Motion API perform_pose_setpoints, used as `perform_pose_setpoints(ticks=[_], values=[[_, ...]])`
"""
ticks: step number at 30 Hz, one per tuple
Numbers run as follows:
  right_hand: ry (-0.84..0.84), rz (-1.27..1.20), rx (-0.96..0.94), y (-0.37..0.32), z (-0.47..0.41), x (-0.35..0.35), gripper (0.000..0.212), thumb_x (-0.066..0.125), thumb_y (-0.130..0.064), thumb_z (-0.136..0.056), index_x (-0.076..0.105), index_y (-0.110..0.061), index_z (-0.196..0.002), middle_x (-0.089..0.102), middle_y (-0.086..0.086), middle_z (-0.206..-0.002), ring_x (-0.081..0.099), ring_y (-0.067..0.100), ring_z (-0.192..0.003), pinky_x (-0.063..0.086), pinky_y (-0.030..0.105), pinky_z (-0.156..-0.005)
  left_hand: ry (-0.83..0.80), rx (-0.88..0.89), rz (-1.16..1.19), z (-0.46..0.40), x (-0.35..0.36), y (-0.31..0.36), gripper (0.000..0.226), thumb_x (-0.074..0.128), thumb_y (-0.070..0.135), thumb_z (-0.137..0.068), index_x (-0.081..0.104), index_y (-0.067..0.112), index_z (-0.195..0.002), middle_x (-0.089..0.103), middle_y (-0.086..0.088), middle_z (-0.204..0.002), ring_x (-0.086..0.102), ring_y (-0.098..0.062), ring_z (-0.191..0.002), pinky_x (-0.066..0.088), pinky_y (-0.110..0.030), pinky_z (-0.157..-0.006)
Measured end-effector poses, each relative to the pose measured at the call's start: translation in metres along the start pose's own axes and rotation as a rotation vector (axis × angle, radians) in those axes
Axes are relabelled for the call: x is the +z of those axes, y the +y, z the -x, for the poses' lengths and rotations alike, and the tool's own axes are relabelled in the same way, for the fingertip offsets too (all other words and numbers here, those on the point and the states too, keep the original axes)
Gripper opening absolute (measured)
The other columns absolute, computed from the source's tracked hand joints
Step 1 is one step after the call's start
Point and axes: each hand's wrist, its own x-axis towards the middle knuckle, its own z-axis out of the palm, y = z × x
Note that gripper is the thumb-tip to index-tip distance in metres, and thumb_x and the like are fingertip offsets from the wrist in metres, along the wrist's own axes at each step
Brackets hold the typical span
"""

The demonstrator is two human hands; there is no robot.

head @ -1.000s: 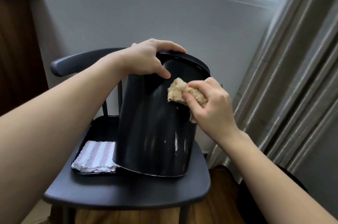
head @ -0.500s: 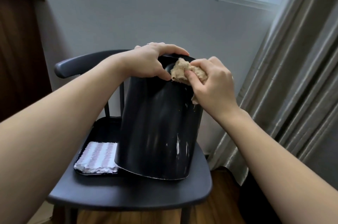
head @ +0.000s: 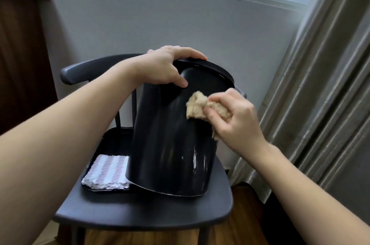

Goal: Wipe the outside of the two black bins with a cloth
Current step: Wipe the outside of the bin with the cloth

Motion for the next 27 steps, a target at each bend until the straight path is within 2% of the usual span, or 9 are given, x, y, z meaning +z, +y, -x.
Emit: perform_pose_setpoints(ticks=[4,8,10,13,16,19,22,24,27], values=[[-0.067,-0.023,-0.106,-0.001,0.024,0.001,0.014,0.073,-0.020,-0.084,0.074,-0.009,-0.093,0.058,-0.001,-0.084,0.057,0.015,-0.071,0.051,0.033,-0.066,-0.008,0.021,0.030,0.001,0.000,-0.001,0.071,0.073,0.029,-0.065,0.055,0.068,-0.121,0.056,0.022,-0.136,0.047,-0.019,-0.134,0.032,-0.045,-0.119],[0.081,0.054,0.048,0.001,-0.001,0.000,0.012,0.072,-0.023,-0.088,0.072,-0.015,-0.098,0.060,-0.001,-0.089,0.057,0.013,-0.079,0.049,0.034,-0.072,-0.012,0.017,0.019,-0.001,0.001,-0.001,0.072,0.073,0.028,-0.066,0.054,0.071,-0.121,0.055,0.025,-0.137,0.045,-0.023,-0.136,0.034,-0.045,-0.119],[0.103,0.067,0.084,0.000,-0.005,0.003,0.012,0.072,-0.024,-0.088,0.072,-0.017,-0.099,0.059,-0.002,-0.089,0.056,0.012,-0.078,0.048,0.033,-0.072,-0.014,0.017,0.016,-0.001,0.001,-0.001,0.073,0.074,0.026,-0.068,0.053,0.071,-0.121,0.055,0.024,-0.138,0.044,-0.025,-0.137,0.034,-0.046,-0.119],[0.040,0.047,-0.014,-0.008,0.021,0.007,0.015,0.076,-0.021,-0.082,0.072,-0.013,-0.095,0.060,0.001,-0.087,0.059,0.017,-0.075,0.051,0.035,-0.068,-0.002,0.001,0.029,0.000,0.000,-0.003,0.073,0.071,0.030,-0.063,0.054,0.071,-0.120,0.055,0.024,-0.137,0.045,-0.025,-0.136,0.033,-0.045,-0.119],[-0.096,-0.019,-0.180,-0.016,0.058,0.011,0.014,0.077,-0.018,-0.080,0.073,-0.009,-0.090,0.058,0.003,-0.082,0.058,0.020,-0.066,0.052,0.037,-0.058,0.001,-0.003,0.037,0.000,-0.002,-0.005,0.072,0.071,0.030,-0.061,0.055,0.070,-0.119,0.057,0.026,-0.135,0.049,-0.020,-0.134,0.032,-0.046,-0.120],[-0.165,0.056,-0.290,-0.017,0.064,0.009,0.014,0.076,-0.021,-0.082,0.074,-0.010,-0.090,0.059,0.003,-0.079,0.058,0.020,-0.066,0.052,0.036,-0.054,-0.003,0.003,0.040,0.001,-0.002,-0.006,0.072,0.073,0.027,-0.064,0.056,0.066,-0.123,0.058,0.025,-0.134,0.050,-0.016,-0.133,0.031,-0.048,-0.120],[-0.049,0.118,-0.196,-0.015,0.044,0.006,0.015,0.074,-0.022,-0.084,0.073,-0.009,-0.092,0.059,0.004,-0.081,0.060,0.022,-0.068,0.053,0.036,-0.058,0.001,-0.013,0.036,0.001,-0.003,-0.005,0.073,0.074,0.028,-0.065,0.056,0.065,-0.125,0.057,0.025,-0.135,0.049,-0.017,-0.134,0.032,-0.046,-0.120],[0.020,0.134,-0.126,-0.015,0.036,0.006,0.015,0.074,-0.022,-0.084,0.073,-0.009,-0.092,0.059,0.003,-0.082,0.059,0.020,-0.069,0.052,0.035,-0.060,0.002,-0.014,0.038,0.000,-0.003,-0.006,0.071,0.077,0.021,-0.072,0.057,0.065,-0.124,0.058,0.025,-0.134,0.050,-0.017,-0.133,0.031,-0.047,-0.120],[-0.040,0.058,-0.181,-0.014,0.053,0.011,0.014,0.076,-0.018,-0.083,0.073,-0.008,-0.091,0.058,0.004,-0.081,0.058,0.022,-0.067,0.052,0.037,-0.058,0.010,-0.022,0.050,0.001,-0.003,-0.007,0.070,0.077,0.018,-0.075,0.057,0.065,-0.123,0.059,0.025,-0.132,0.053,-0.018,-0.130,0.033,-0.049,-0.119]])
